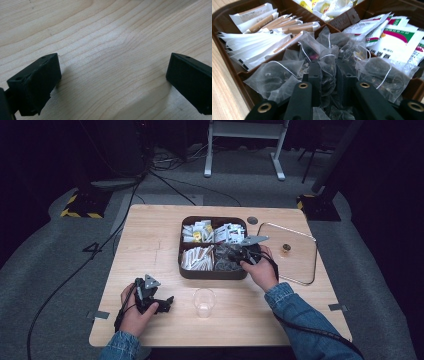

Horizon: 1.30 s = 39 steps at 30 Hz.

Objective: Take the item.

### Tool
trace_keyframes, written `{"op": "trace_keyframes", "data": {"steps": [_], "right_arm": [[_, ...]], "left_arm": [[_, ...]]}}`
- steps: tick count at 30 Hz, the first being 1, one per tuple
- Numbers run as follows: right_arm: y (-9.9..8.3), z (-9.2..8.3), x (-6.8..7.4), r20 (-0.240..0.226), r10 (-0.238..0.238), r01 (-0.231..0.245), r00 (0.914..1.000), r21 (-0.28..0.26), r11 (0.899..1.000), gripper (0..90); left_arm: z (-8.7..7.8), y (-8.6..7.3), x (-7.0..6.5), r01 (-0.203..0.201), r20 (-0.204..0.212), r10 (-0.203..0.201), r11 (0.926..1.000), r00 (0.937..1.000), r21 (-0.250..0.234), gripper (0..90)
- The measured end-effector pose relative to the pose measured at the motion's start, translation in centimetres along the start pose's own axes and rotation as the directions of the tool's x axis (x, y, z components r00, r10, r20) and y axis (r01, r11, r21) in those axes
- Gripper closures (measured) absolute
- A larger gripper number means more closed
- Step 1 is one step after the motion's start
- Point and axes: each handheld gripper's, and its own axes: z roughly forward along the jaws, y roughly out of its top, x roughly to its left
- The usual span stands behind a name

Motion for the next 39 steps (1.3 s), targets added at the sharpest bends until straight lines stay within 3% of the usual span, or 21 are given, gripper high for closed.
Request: {"op": "trace_keyframes", "data": {"steps": [12,21,39], "right_arm": [[0.8,-1.4,0.0,-0.006,0.02,-0.02,0.9998,-0.064,0.998,76.4],[1.4,-2.6,0.1,-0.045,0.041,-0.046,0.9982,-0.127,0.991,76.4],[2.6,-5.5,1.4,-0.098,0.022,-0.043,0.995,-0.217,0.975,76.4]], "left_arm": [[0.0,0.0,0.0,0.0,0.001,0.0,1.0,1.0,0.0,0.1],[0.0,0.0,0.0,0.0,0.0,0.0,1.0,1.0,0.0,0.1],[0.0,0.0,0.0,0.001,0.001,-0.001,1.0,1.0,0.0,0.1]]}}
